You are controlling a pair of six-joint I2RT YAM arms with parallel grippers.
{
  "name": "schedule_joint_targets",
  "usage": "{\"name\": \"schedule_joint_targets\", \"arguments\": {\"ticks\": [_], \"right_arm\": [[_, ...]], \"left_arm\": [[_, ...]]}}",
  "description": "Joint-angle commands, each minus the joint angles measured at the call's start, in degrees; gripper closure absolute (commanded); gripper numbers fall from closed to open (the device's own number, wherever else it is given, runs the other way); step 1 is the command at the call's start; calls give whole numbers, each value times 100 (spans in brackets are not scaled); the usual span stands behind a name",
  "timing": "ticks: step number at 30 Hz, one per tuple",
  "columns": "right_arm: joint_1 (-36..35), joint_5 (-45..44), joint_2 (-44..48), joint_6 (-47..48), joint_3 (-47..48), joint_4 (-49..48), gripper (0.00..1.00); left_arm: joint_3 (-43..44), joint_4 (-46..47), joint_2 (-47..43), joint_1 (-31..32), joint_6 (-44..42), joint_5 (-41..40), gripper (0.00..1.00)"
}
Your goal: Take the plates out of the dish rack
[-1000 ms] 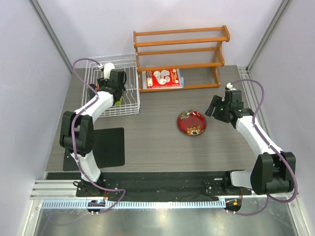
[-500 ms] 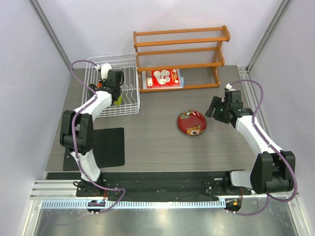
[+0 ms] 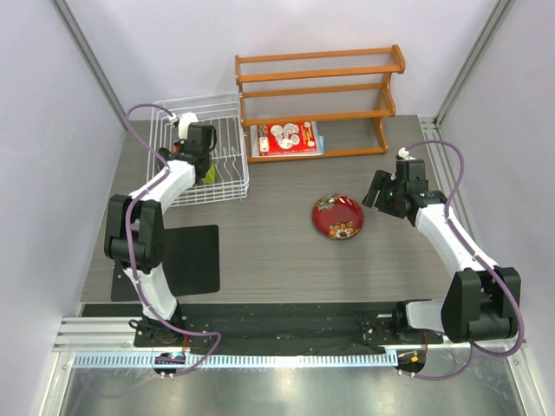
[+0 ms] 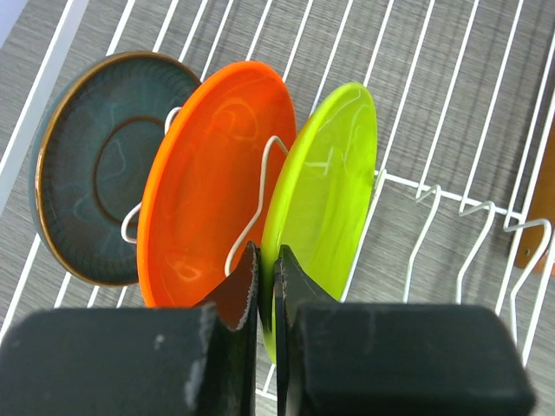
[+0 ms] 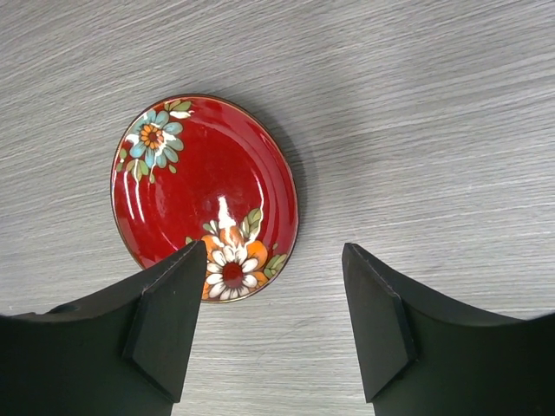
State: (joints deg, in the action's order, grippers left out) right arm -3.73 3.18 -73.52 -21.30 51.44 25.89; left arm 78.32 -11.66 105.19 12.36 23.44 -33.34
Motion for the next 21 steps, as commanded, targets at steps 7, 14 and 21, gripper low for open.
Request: {"name": "schedule_joint_targets", "arguments": {"ticks": [7, 14, 21], "right_arm": [[3, -520, 566, 100, 428, 250, 18], [-58, 67, 593, 65, 543, 171, 18], [-163, 1883, 540, -233, 420, -1064, 17]], "left_arm": [[306, -328, -1228, -49, -59, 407, 100], [219, -803, -2019, -49, 248, 1188, 100], [-571, -452, -2714, -32, 1197, 3315, 100]]}}
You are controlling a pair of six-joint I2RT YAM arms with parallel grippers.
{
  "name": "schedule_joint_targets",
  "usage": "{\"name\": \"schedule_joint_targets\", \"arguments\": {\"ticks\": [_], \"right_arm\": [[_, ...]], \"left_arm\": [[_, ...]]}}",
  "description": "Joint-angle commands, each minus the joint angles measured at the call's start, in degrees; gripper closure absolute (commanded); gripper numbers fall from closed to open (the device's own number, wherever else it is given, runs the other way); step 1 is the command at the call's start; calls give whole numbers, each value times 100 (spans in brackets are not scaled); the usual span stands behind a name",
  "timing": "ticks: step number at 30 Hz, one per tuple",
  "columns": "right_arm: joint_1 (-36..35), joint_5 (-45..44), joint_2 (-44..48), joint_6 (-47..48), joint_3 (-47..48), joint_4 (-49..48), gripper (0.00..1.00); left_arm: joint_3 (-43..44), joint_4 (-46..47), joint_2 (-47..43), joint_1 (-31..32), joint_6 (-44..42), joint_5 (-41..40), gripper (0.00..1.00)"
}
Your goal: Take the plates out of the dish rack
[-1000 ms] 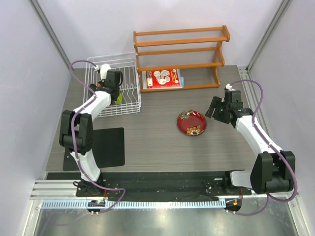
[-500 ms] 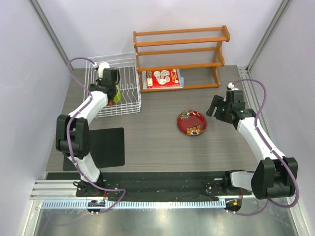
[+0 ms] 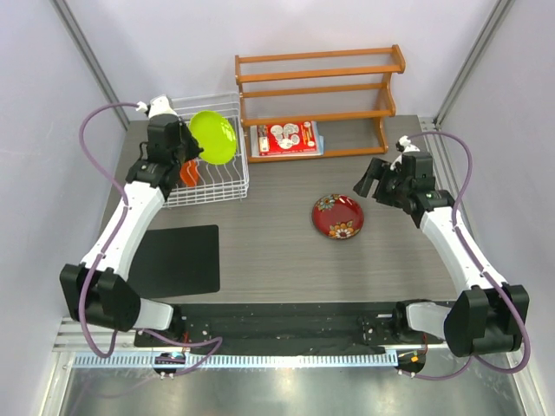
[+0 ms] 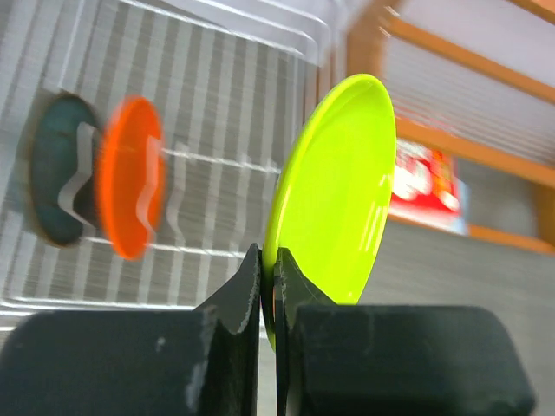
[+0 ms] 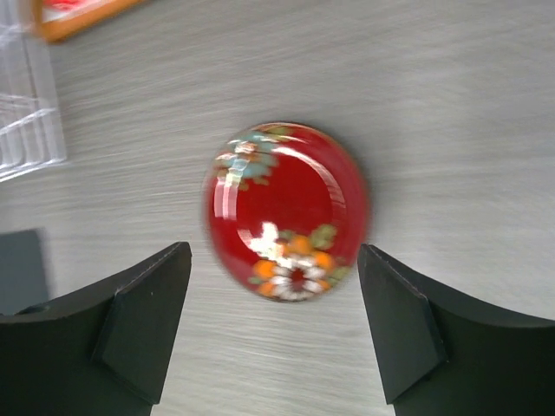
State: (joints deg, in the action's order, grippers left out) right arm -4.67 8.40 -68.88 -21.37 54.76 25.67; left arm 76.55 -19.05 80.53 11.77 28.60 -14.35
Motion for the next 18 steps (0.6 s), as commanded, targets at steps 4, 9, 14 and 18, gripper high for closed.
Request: {"name": "schedule_joint_targets", "arguments": {"ticks": [4, 9, 14, 18], "right_arm": [[-332, 1901, -72, -1061, -194, -2284, 17], [-807, 2113, -591, -1484, -133, -3014, 17], [-1150, 2157, -925, -1730, -229, -3402, 17], [-1238, 2209, -1135, -1731, -256, -3542, 17]], "left_arm": [[-1089, 1007, -301, 272, 1384, 2586, 100], [-1459, 1543, -187, 668, 1718, 2770, 100], [-1740, 2211, -90, 941, 2105, 2973, 100], [-1740, 2309, 76, 1169, 2158, 2903, 100]]}}
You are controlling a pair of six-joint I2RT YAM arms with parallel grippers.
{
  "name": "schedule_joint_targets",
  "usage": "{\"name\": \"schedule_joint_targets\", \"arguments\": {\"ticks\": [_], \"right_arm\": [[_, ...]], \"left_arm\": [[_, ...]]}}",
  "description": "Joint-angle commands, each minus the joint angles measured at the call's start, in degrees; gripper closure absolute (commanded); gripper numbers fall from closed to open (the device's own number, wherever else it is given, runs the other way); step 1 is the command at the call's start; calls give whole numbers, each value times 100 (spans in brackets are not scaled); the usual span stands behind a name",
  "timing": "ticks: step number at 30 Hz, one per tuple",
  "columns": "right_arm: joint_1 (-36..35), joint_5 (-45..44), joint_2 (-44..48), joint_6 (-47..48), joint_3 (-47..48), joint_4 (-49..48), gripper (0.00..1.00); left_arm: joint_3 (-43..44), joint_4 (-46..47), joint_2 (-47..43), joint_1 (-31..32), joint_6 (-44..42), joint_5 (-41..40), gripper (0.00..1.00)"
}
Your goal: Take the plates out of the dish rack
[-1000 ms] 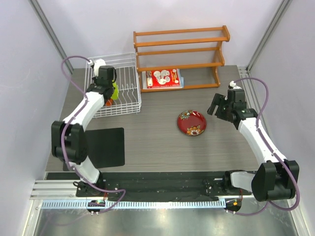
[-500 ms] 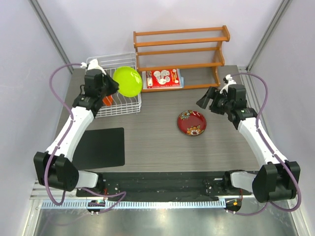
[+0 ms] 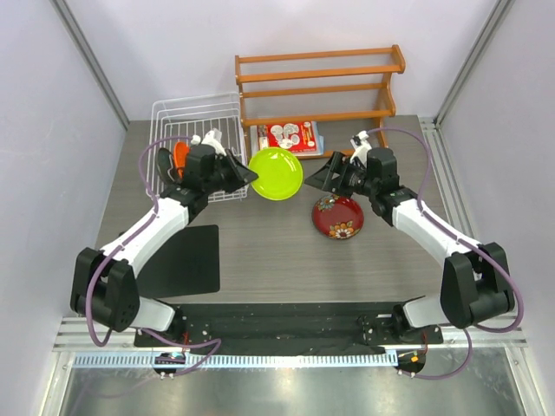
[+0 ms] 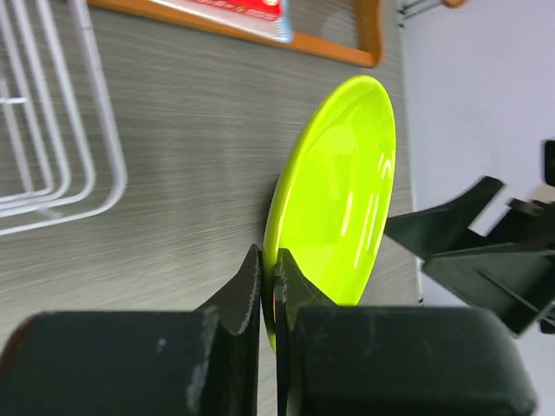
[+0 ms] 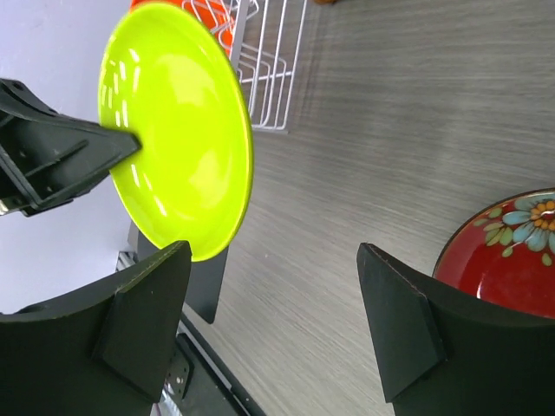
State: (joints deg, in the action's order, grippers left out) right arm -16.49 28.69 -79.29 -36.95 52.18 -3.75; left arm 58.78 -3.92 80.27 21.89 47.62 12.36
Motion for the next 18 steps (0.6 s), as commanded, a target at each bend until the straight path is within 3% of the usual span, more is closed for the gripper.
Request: {"name": "schedule_joint_targets", "arguments": {"ticks": [1, 7, 13, 15, 18], "right_arm": [[-56, 225, -131, -190, -15, -653, 17], [-65, 532, -456, -269, -68, -1005, 23], [-65, 673, -684, -102, 29, -856, 68], [-56, 743, -729, -93, 3, -899, 98], [-21, 525, -606, 29, -59, -768, 99]], "left_arm": [[28, 866, 146, 253, 274, 232, 100], [89, 1095, 472, 579, 406, 197, 100], [98, 1192, 534, 667, 415, 179, 100], [116, 1192, 525, 667, 380, 196, 100], [89, 1236, 507, 667, 354, 214, 100]]}}
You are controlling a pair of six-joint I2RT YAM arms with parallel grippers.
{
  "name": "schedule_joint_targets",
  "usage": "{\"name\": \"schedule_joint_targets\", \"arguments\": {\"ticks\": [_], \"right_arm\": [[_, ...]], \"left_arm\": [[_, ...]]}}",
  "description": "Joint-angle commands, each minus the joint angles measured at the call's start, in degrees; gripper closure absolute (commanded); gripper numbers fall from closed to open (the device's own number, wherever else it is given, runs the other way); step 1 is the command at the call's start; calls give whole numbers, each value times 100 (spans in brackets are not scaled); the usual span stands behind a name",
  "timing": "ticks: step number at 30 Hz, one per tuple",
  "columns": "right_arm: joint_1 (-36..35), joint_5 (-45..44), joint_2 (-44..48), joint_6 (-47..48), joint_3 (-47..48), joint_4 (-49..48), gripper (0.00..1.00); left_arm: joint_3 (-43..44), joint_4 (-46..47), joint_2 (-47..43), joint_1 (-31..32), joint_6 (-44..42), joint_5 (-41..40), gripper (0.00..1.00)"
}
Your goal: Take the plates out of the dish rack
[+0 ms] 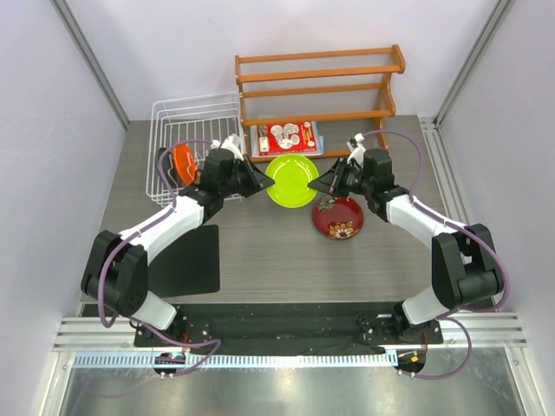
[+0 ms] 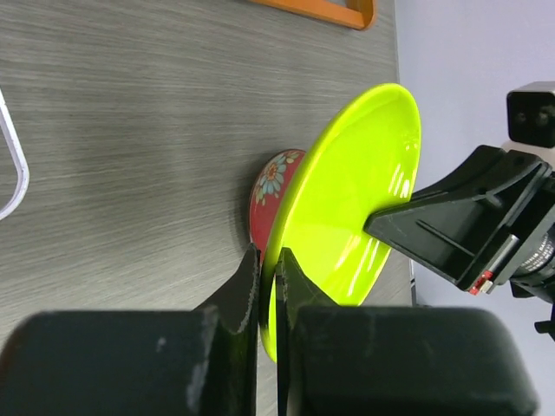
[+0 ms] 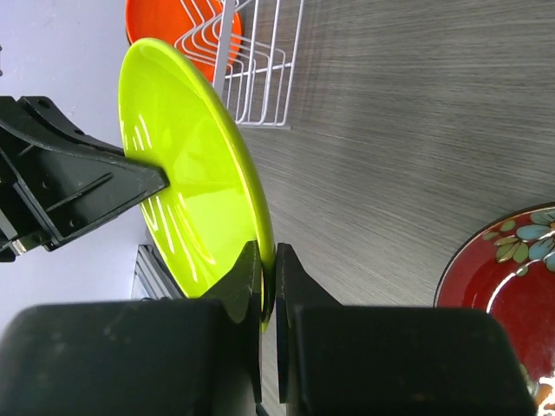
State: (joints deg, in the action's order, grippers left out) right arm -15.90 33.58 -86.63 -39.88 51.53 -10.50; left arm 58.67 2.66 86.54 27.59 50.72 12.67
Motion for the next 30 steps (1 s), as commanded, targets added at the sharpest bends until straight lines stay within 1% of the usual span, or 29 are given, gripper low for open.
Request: {"name": "schedule_joint_targets", "arguments": {"ticks": [1, 2, 3, 4, 5, 6, 7, 8, 9, 11, 12, 13, 14, 15, 16, 19, 23, 26, 30], "right_arm": [[-36, -96, 190, 340, -2, -5, 99], [-1, -254, 364, 401, -28, 196, 99], [51, -447, 488, 489, -55, 319, 99], [148, -919, 594, 585, -46, 808, 99], [210, -1246, 690, 700, -12, 1048, 99], [280, -1493, 883, 883, 6, 1390, 99], [437, -1791, 963, 972, 24, 1785, 99], [534, -1863, 1025, 1043, 33, 1971, 99], [614, -1890, 1112, 1148, 15, 2104, 99], [816, -2031, 1139, 1219, -2, 2499, 99], [851, -2083, 1140, 1228, -37, 2614, 99], [878, -2084, 1113, 1245, -55, 2736, 99], [913, -2084, 1096, 1263, -81, 2764, 99], [931, -2093, 1070, 1263, -151, 2781, 99], [931, -2101, 1026, 1254, -178, 2816, 99], [957, -2093, 955, 1228, -266, 2869, 99], [966, -2207, 920, 1219, -371, 2870, 99], [966, -2164, 763, 1315, -380, 2913, 99], [966, -2075, 525, 1500, -240, 3142, 99]], "left_arm": [[92, 596, -129, 97, 26, 175, 95], [118, 474, -129, 97, 0, 157, 85], [144, 360, -146, 97, -140, 27, 66], [170, 271, -173, 88, -263, -62, 60], [205, 44, -269, 97, -377, -193, 57], [232, -115, -339, 97, -631, -621, 52], [241, -247, -409, 97, -755, -869, 49], [284, -640, -549, 97, -878, -1115, 48], [311, -757, -620, 88, -1036, -1648, 38], [381, -1185, -744, 97, -1380, -2230, 26], [434, -1362, -840, 97, -1441, -2529, 14], [521, -1512, -876, 97, -1607, -3080, 13], [548, -1722, -919, 97, -1679, -3330, 12], [583, -1820, -989, 97, -1732, -3576, 4], [645, -1900, -1016, 97, -1845, -4031, 1], [724, -2094, -1139, 97, -2057, -4648, 1], [707, -2191, -1271, 97, -2346, -5237, 1], [680, -2234, -1307, 97, -2374, -5502, 0], [628, -2217, -1350, 97, -2409, -5582, 0]]}}
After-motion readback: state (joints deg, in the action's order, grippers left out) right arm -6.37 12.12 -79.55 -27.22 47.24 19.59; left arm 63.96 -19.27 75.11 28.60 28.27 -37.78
